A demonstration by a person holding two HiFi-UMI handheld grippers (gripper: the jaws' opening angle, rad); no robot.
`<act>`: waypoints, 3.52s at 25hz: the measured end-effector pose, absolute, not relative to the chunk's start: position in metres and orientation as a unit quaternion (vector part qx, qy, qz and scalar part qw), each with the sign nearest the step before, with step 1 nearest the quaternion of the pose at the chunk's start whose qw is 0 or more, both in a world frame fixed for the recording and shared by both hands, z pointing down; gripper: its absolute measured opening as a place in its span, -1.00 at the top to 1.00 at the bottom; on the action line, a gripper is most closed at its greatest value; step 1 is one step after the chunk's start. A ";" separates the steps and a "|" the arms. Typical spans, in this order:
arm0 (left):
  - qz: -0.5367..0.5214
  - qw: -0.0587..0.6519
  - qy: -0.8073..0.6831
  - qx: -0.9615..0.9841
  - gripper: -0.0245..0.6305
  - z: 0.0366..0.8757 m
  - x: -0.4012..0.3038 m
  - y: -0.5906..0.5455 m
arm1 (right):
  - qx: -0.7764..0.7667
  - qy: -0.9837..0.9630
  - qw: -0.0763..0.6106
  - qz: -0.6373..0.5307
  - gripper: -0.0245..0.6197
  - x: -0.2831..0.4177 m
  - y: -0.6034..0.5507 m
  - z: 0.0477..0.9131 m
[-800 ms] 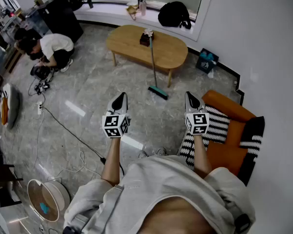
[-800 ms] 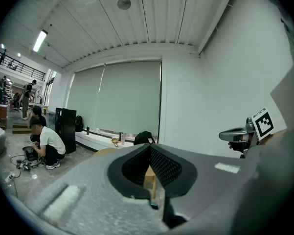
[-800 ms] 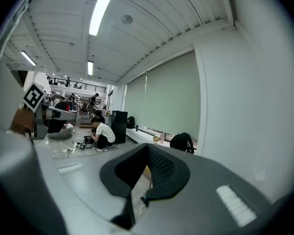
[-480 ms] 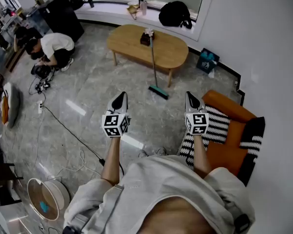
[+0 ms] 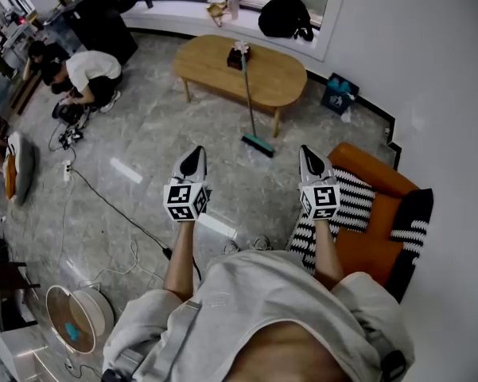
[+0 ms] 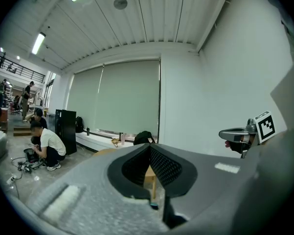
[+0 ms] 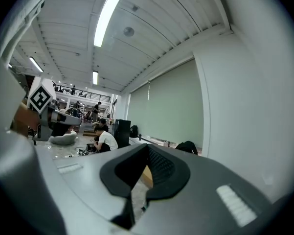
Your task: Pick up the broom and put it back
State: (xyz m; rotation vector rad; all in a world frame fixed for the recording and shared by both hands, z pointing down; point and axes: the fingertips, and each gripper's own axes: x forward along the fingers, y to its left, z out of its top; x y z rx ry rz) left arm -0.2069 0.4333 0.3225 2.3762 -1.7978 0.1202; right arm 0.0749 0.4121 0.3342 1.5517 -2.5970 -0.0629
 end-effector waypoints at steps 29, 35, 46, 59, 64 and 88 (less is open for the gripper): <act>0.020 0.094 -0.568 0.817 0.91 0.348 -0.199 0.281 | 0.527 -0.845 0.097 -0.006 0.92 0.064 0.286 0.359; 0.008 0.097 -0.560 0.822 0.91 0.341 -0.242 0.212 | 0.542 -0.834 0.104 -0.024 0.92 0.032 0.222 0.335; -0.003 0.115 -0.546 0.830 0.91 0.356 -0.289 0.126 | 0.554 -0.822 0.126 -0.028 0.92 -0.016 0.145 0.344; 0.025 0.149 -0.547 0.823 0.91 0.395 -0.268 0.047 | 0.534 -0.833 0.145 -0.001 0.92 -0.007 0.051 0.380; 0.045 0.148 -0.566 0.809 0.91 0.399 -0.259 0.011 | 0.514 -0.847 0.139 0.014 0.92 0.002 0.003 0.392; 0.092 0.175 -0.636 0.746 0.91 0.430 -0.246 -0.083 | 0.433 -0.891 0.114 0.078 0.92 0.002 -0.148 0.440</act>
